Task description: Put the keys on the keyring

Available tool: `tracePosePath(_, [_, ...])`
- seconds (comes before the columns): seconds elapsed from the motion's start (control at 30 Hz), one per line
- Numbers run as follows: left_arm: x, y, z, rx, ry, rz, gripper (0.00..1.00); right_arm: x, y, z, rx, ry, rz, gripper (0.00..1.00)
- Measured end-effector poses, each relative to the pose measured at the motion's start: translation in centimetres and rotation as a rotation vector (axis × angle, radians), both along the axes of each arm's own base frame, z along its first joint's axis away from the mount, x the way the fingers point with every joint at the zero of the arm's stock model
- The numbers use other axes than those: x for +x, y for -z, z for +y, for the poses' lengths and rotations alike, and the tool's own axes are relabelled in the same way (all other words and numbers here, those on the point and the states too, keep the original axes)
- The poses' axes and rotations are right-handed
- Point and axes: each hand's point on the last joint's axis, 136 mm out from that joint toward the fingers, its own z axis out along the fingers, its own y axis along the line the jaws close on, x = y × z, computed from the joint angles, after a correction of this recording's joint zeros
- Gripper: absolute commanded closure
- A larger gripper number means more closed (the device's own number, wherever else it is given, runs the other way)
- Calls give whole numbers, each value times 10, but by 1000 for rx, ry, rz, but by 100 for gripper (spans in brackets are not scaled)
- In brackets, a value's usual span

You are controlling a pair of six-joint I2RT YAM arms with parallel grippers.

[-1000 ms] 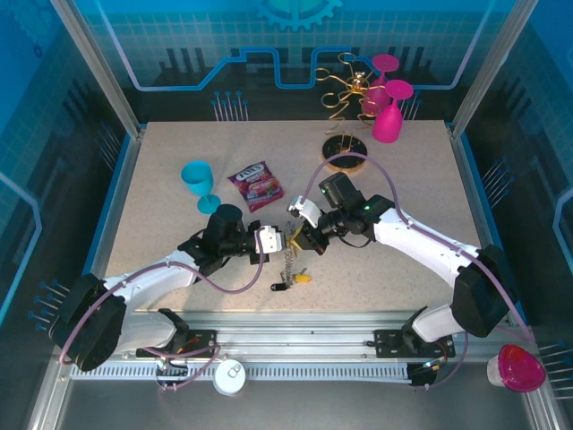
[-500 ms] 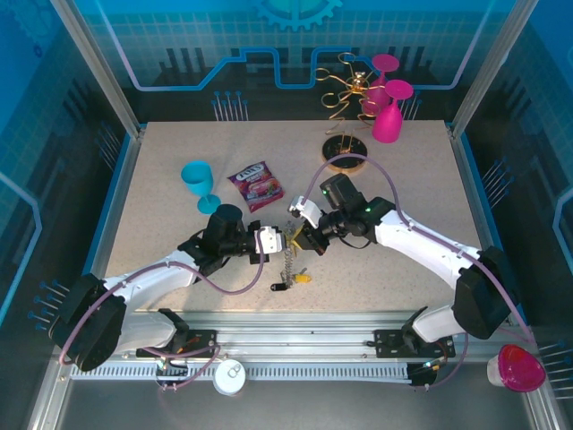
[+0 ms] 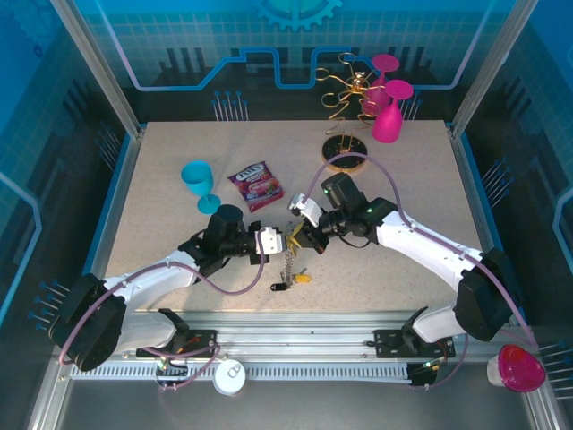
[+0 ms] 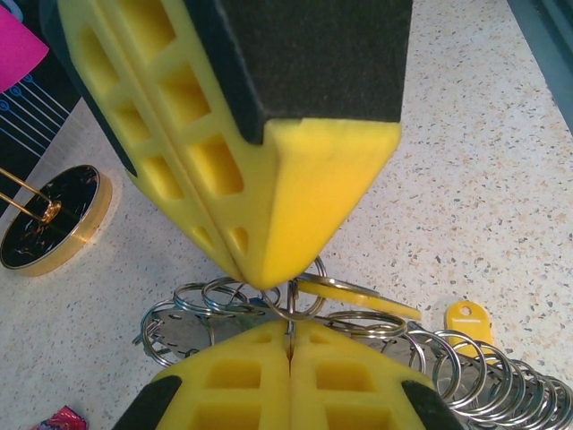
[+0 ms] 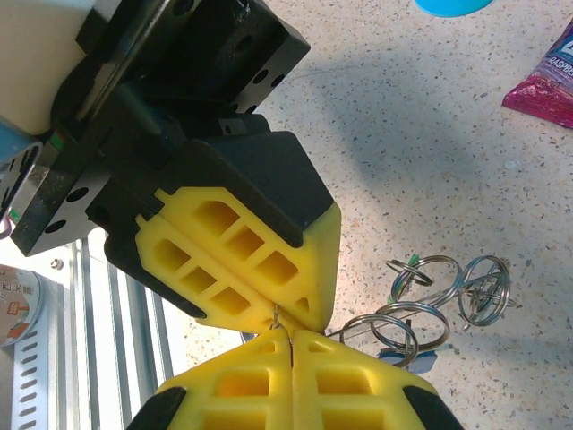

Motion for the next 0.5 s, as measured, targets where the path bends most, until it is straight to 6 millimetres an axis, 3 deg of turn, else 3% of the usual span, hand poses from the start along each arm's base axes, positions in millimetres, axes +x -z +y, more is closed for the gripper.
tracePosePath(0.5, [-1,3,1,0,-5,13,100,6,8,-3,-55,10,-9,100])
